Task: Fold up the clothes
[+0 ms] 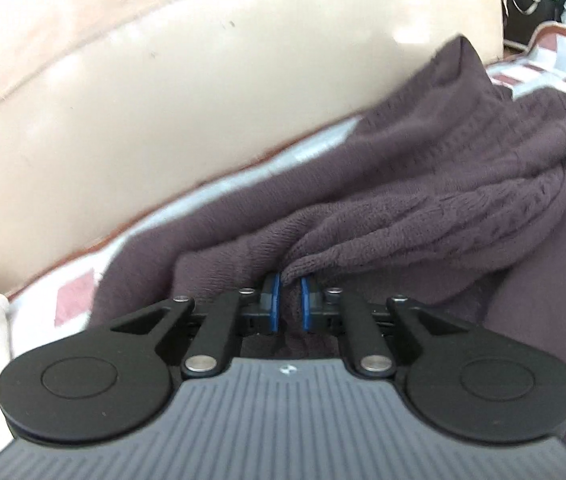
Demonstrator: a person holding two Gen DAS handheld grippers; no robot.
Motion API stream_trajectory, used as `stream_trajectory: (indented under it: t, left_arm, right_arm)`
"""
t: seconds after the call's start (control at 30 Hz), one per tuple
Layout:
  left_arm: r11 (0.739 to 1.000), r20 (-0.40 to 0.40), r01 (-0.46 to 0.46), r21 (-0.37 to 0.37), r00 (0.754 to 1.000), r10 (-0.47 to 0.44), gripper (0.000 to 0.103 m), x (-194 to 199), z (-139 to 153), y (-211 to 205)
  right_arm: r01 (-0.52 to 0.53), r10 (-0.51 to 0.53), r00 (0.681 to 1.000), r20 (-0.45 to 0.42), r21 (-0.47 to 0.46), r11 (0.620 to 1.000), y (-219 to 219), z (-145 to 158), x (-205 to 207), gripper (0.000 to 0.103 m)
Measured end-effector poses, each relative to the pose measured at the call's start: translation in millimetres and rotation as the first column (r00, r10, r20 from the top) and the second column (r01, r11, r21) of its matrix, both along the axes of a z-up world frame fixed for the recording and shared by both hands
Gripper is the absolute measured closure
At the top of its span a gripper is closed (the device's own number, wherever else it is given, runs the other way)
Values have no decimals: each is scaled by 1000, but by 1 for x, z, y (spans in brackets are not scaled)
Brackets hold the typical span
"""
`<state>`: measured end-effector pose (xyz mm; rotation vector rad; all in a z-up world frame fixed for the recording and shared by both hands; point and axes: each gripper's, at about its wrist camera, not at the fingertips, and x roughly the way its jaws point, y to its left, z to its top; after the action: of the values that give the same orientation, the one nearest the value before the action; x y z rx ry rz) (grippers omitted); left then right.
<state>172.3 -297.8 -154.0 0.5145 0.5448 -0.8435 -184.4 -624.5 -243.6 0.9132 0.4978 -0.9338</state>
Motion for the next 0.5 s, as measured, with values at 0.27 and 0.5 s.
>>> stream_trajectory:
  t: [0.27, 0.5]
  left_arm:
    - [991, 293, 45, 123, 953, -80, 90, -16, 1, -25]
    - [1000, 294, 28, 6, 956, -29, 97, -20, 27, -14]
  right_arm:
    - [14, -43, 989, -138, -203, 979, 3, 24, 29, 92]
    - [13, -105, 973, -206, -405, 914, 30, 86, 24, 95]
